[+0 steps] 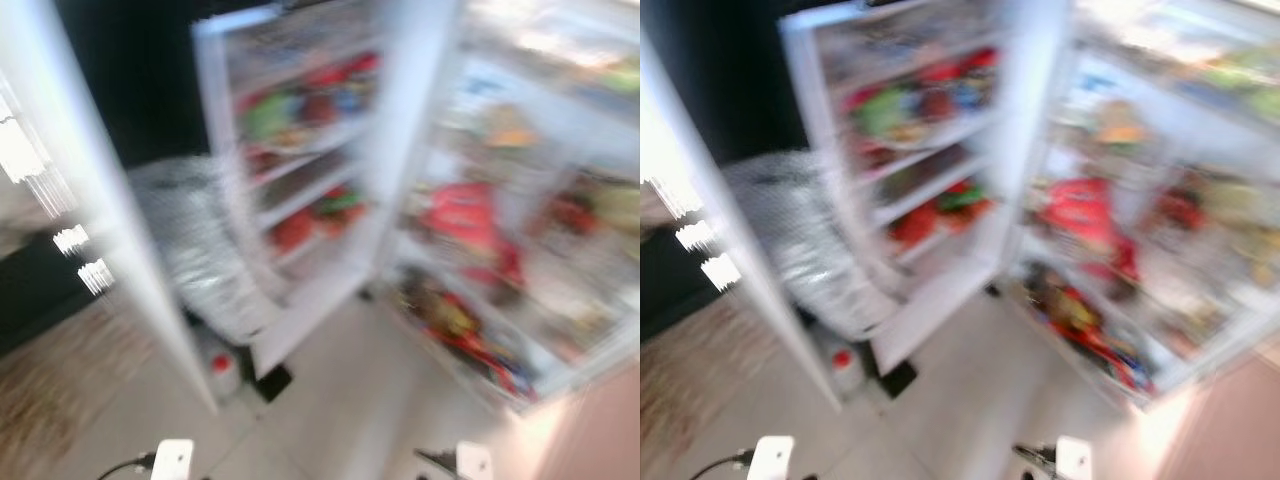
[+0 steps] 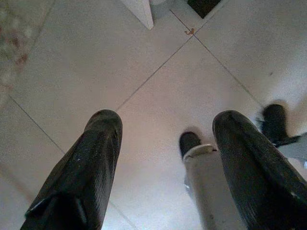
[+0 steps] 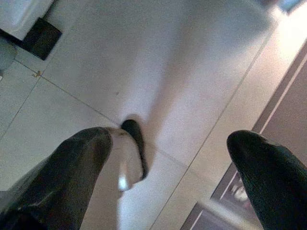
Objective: Restocking fridge
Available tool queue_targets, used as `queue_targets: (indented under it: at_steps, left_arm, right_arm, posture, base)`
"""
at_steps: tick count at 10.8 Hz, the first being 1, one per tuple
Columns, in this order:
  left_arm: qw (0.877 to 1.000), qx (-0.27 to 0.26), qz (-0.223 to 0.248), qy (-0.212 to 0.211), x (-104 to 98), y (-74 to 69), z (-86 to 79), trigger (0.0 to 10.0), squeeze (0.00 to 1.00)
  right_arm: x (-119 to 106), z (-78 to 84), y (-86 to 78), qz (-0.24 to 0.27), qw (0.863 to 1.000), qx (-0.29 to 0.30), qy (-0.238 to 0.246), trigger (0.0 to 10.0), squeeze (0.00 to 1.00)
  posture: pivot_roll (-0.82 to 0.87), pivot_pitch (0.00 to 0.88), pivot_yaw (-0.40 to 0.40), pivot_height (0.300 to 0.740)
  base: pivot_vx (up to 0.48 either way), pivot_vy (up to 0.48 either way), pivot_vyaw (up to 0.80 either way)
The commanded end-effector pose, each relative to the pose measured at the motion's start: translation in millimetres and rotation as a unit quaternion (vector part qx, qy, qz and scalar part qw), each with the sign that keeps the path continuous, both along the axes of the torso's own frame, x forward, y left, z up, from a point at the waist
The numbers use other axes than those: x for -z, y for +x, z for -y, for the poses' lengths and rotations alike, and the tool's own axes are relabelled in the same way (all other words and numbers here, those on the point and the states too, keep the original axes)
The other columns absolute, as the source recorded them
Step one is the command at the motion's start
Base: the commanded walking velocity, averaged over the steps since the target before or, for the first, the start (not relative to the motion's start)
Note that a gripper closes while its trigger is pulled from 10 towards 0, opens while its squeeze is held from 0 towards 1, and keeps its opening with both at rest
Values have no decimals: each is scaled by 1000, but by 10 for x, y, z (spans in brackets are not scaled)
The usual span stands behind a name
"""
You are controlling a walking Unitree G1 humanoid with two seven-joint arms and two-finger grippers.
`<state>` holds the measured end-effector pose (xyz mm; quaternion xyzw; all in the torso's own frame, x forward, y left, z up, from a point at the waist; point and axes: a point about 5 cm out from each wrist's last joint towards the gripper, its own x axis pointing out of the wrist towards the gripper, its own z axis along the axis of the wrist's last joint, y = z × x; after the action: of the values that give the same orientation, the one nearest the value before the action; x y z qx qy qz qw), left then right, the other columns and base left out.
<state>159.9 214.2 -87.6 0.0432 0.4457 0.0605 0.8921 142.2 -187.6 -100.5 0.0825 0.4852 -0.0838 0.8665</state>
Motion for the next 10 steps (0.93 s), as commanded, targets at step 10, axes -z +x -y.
queue_targets:
  at_steps: [10]
  left_arm:
    - [1000,-22,-11,1,19,-31,-3,10000,0]
  right_arm:
    - [-270,672,177,95,977,116,-152,10000,0]
  posture:
    - [-216,62,2,740]
  base:
    - [0,0,-240]
